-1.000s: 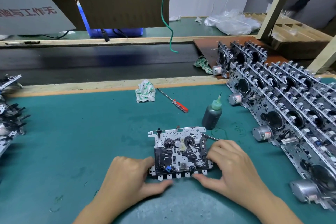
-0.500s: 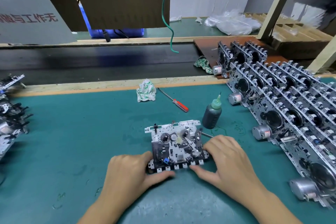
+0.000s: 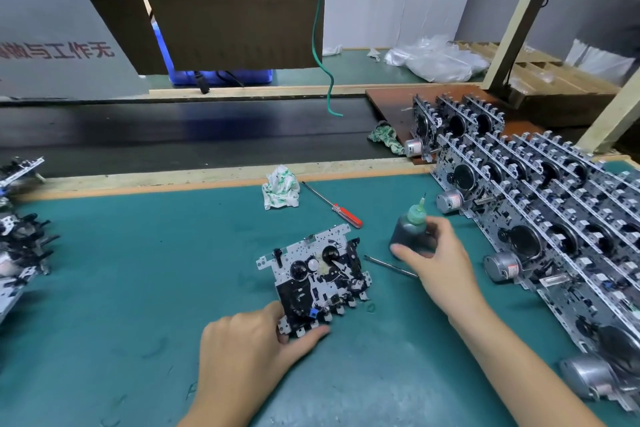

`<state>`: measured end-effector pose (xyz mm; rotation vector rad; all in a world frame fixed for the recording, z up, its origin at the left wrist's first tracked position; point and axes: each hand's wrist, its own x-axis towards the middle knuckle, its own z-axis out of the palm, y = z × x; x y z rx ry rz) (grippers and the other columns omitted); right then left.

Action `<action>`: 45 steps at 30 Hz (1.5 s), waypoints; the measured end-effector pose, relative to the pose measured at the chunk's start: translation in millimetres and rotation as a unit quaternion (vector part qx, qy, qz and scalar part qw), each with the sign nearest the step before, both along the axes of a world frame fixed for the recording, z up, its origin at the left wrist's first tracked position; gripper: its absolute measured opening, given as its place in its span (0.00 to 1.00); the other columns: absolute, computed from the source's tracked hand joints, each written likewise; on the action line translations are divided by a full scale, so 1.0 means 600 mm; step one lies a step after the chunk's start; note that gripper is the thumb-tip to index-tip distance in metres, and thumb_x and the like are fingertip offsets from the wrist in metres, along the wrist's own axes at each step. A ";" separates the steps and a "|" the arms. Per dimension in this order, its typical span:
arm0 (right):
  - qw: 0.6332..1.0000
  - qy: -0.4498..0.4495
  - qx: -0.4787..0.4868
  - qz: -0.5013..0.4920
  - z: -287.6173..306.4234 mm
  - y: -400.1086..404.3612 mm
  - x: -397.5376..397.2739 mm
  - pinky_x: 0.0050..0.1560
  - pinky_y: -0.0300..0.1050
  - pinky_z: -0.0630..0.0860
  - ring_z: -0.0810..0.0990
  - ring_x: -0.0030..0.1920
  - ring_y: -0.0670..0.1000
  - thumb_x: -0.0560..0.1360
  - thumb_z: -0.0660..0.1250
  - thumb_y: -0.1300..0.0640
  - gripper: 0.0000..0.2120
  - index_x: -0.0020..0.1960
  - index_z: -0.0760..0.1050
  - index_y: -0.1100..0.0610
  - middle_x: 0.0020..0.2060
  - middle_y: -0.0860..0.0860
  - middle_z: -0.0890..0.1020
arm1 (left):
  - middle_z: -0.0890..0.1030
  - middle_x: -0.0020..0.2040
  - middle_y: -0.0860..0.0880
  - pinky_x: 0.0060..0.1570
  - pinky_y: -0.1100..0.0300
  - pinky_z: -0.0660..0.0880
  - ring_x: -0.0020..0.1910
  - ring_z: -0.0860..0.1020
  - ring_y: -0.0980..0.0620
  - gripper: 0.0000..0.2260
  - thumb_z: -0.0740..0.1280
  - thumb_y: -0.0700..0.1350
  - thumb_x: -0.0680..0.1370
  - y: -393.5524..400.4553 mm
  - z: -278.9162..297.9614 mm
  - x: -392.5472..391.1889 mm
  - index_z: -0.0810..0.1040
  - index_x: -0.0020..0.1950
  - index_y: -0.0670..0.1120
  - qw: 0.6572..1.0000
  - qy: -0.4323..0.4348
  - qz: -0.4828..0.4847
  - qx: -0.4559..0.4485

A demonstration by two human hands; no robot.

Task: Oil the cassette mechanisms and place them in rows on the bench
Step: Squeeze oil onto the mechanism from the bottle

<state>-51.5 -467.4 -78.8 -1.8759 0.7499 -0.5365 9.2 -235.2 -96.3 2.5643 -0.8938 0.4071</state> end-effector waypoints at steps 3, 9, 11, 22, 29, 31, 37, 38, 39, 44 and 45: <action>1.000 -0.028 -0.011 -0.004 -0.005 -0.001 0.000 0.50 0.33 0.67 0.77 0.53 0.43 0.72 0.71 0.57 0.16 0.52 0.67 0.45 0.48 0.39 0.78 | 0.65 0.14 0.50 0.17 0.64 0.62 0.14 0.70 0.50 0.29 0.56 0.72 0.65 0.002 -0.003 0.002 0.70 0.21 0.48 1.000 0.007 -0.003 0.001; 0.981 -0.186 0.050 0.036 0.019 0.037 -0.017 0.30 0.35 0.71 0.73 0.29 0.45 0.72 0.64 0.46 0.12 0.55 0.71 0.36 0.32 0.48 0.79 | 0.64 0.14 0.49 0.17 0.66 0.60 0.13 0.68 0.49 0.28 0.57 0.70 0.65 -0.001 0.001 0.002 0.70 0.21 0.47 1.000 -0.002 -0.003 -0.001; 0.975 -0.208 0.059 0.050 0.024 0.047 -0.022 0.27 0.38 0.68 0.69 0.25 0.47 0.70 0.72 0.49 0.12 0.50 0.73 0.38 0.29 0.51 0.78 | 0.64 0.14 0.50 0.17 0.66 0.60 0.14 0.68 0.50 0.27 0.57 0.70 0.65 0.000 0.001 0.001 0.71 0.21 0.48 1.000 0.001 -0.002 0.001; 0.965 -0.238 0.111 0.009 0.018 0.070 -0.041 0.20 0.36 0.59 0.61 0.19 0.45 0.63 0.69 0.44 0.14 0.30 0.70 0.52 0.24 0.47 0.69 | 0.64 0.14 0.50 0.18 0.66 0.60 0.14 0.68 0.49 0.28 0.57 0.71 0.65 0.002 0.001 -0.001 0.73 0.22 0.47 1.000 0.022 0.003 0.016; 0.980 -0.198 0.014 -0.032 0.020 0.075 -0.050 0.31 0.49 0.65 0.65 0.29 0.48 0.64 0.67 0.41 0.18 0.32 0.67 0.55 0.25 0.48 0.68 | 0.52 0.18 0.52 0.21 0.69 0.55 0.14 0.67 0.49 0.27 0.58 0.71 0.65 0.000 0.010 -0.002 0.66 0.21 0.48 0.999 0.043 0.008 0.011; 0.979 -0.199 0.008 -0.032 0.021 0.073 -0.052 0.31 0.48 0.65 0.65 0.28 0.47 0.64 0.67 0.41 0.18 0.31 0.67 0.55 0.24 0.48 0.68 | 0.51 0.18 0.52 0.24 0.71 0.51 0.13 0.66 0.49 0.27 0.58 0.71 0.65 0.000 0.012 -0.002 0.64 0.21 0.49 0.999 0.044 0.005 0.011; 0.983 -0.183 -0.012 -0.016 0.021 0.074 -0.052 0.27 0.45 0.64 0.64 0.26 0.47 0.64 0.67 0.42 0.20 0.31 0.66 0.58 0.23 0.48 0.67 | 0.50 0.17 0.53 0.26 0.73 0.50 0.14 0.67 0.50 0.27 0.58 0.71 0.65 -0.001 0.015 -0.003 0.67 0.21 0.48 0.998 0.056 0.008 0.012; 0.983 -0.180 -0.012 -0.016 0.021 0.074 -0.052 0.27 0.45 0.64 0.65 0.26 0.47 0.64 0.67 0.41 0.20 0.31 0.66 0.58 0.23 0.48 0.67 | 0.46 0.19 0.54 0.27 0.73 0.49 0.13 0.67 0.50 0.27 0.58 0.71 0.65 -0.002 0.016 -0.003 0.64 0.22 0.49 0.999 0.050 0.007 0.008; 0.984 -0.179 -0.013 -0.016 0.022 0.074 -0.051 0.26 0.45 0.64 0.65 0.26 0.47 0.64 0.67 0.41 0.21 0.30 0.66 0.58 0.23 0.48 0.68 | 0.45 0.20 0.54 0.27 0.73 0.49 0.13 0.67 0.50 0.26 0.58 0.71 0.65 -0.003 0.017 -0.003 0.62 0.23 0.50 0.999 0.046 0.006 0.005; 0.984 -0.175 -0.015 -0.015 0.022 0.076 -0.050 0.26 0.47 0.64 0.64 0.25 0.48 0.64 0.67 0.42 0.22 0.30 0.66 0.60 0.23 0.49 0.67 | 0.54 0.16 0.51 0.23 0.70 0.53 0.14 0.68 0.49 0.27 0.58 0.71 0.65 -0.001 0.012 -0.003 0.69 0.22 0.48 0.999 0.048 0.008 0.013; 0.985 -0.174 -0.012 -0.015 0.021 0.075 -0.050 0.27 0.47 0.63 0.64 0.25 0.48 0.64 0.67 0.41 0.22 0.30 0.66 0.59 0.23 0.49 0.67 | 0.52 0.17 0.52 0.24 0.70 0.52 0.14 0.68 0.49 0.27 0.58 0.71 0.65 -0.001 0.012 -0.003 0.68 0.21 0.48 0.999 0.043 0.007 0.010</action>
